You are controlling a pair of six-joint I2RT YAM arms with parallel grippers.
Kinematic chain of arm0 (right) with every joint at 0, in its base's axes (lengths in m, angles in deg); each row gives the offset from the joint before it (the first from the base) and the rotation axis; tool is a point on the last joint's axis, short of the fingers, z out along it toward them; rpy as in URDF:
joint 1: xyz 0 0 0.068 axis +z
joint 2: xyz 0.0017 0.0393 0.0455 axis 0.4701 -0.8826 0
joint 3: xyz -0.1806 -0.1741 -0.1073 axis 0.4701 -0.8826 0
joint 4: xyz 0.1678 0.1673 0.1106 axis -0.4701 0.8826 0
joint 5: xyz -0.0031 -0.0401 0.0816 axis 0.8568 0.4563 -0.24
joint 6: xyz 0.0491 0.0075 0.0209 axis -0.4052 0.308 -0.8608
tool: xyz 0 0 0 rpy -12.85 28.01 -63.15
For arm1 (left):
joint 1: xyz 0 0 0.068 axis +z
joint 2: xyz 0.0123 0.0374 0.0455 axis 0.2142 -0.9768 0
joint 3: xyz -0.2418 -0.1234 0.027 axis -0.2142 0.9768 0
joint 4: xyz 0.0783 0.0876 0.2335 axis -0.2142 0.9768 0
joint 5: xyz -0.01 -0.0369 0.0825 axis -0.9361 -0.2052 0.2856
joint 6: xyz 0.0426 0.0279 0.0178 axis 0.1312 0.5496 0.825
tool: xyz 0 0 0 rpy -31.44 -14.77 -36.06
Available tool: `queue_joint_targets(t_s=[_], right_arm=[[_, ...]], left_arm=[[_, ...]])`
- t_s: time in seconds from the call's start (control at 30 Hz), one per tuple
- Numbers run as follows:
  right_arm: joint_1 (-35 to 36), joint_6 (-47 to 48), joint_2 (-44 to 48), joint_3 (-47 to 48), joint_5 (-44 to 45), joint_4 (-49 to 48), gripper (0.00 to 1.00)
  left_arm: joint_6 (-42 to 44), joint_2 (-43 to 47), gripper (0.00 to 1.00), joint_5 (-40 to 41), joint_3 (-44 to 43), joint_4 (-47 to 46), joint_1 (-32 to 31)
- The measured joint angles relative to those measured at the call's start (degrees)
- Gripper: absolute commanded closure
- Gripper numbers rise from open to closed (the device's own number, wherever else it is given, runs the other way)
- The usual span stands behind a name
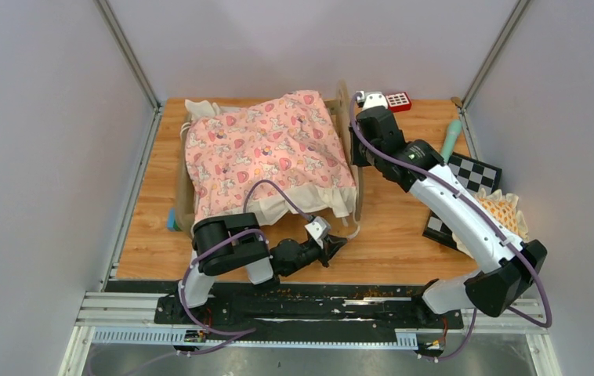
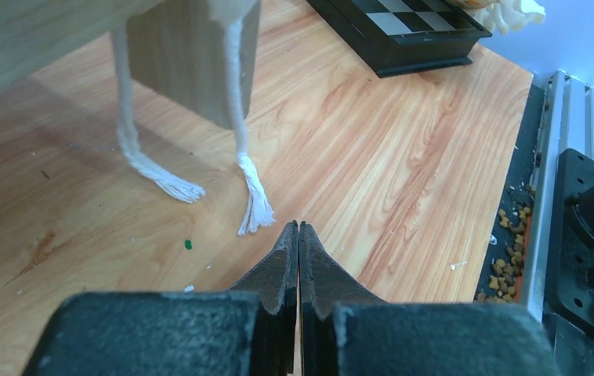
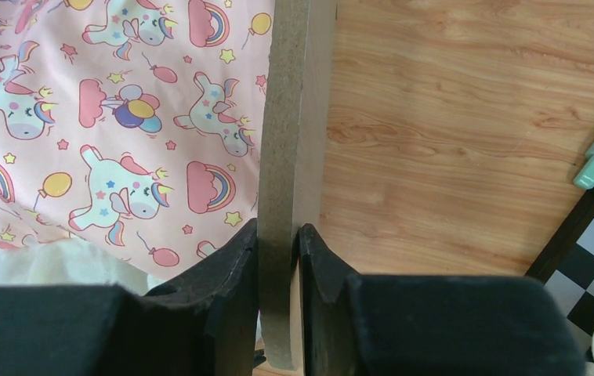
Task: Set up the pet bed
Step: Tie the ropes to the bed frame.
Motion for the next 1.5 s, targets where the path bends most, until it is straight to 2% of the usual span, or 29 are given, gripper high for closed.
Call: queue_joint_targets(t_s=[0.13,0.17,0.27,0.5,0.73,0.97,1.3,1.37,1.5], right_arm=[[-0.8,-0.2,-1.6,-0.9,-1.9,-1.3,1.00],[-0.8,-0.5,-1.6,-1.2,-2.7,-1.5,1.00],[-0.8,-1.4,-1.4,-1.2,-3.7,-1.7,1.00],[-0.9,-2.7,-0.7,-1.2,-5.2,-1.8,1.00],[-0.9,-4.1,-0.1,-1.2,-7.1,-1.1,1.00],[-0.9,-4.5,0.8,-0.5,-8.4,-0.1,1.00],[-1.2,-4.7,0.9,1.6,-10.8,0.4,1.00],[-1.2,-4.8,1.0,1.6,-11.0,0.4,1.00],[-1.2,-5.9,2.0,1.6,-12.4,1.4,1.00]], left_arm=[[1.0,-0.4,0.61,0.5,-0.2,0.0,-0.1],[1.4,-0.6,0.56,1.3,-0.4,0.0,-0.1],[2.1,-1.0,0.50,5.2,-1.0,0.0,-0.1],[3.9,-1.6,0.46,17.1,-1.2,-0.1,-0.3],[9.4,-4.7,0.26,22.8,-5.9,0.0,-0.5],[12.1,-6.9,0.28,25.3,-9.2,-0.1,-0.7],[12.0,-10.9,0.30,23.3,-12.6,-0.1,-0.1],[11.9,-11.4,0.34,22.8,-13.4,0.0,0.0],[11.6,-12.4,0.48,21.9,-15.4,0.3,1.6]])
